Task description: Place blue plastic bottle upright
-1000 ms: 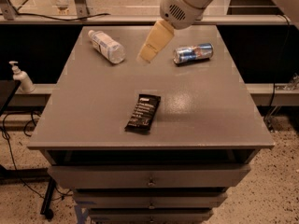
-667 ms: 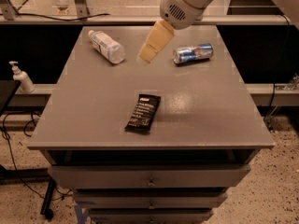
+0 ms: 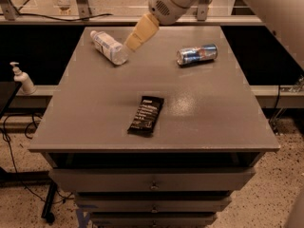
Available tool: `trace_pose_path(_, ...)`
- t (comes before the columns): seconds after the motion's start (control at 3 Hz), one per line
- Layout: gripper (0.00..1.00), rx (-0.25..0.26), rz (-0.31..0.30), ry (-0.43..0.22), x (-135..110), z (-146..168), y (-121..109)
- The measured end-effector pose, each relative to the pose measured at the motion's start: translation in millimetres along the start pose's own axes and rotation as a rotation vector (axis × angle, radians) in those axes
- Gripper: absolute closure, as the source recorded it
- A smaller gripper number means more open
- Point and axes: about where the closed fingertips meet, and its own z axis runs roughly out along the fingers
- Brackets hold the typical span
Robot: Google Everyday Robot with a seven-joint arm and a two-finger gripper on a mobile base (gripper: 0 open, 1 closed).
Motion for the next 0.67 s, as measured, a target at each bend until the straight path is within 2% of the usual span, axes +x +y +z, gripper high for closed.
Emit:
trace_pose_path(0.33,0.0,0.016,0.057,-0.019,-29,40,-22)
trace_pose_path(0.67,0.0,0.013,0.121,-0.015,-53,80,-33)
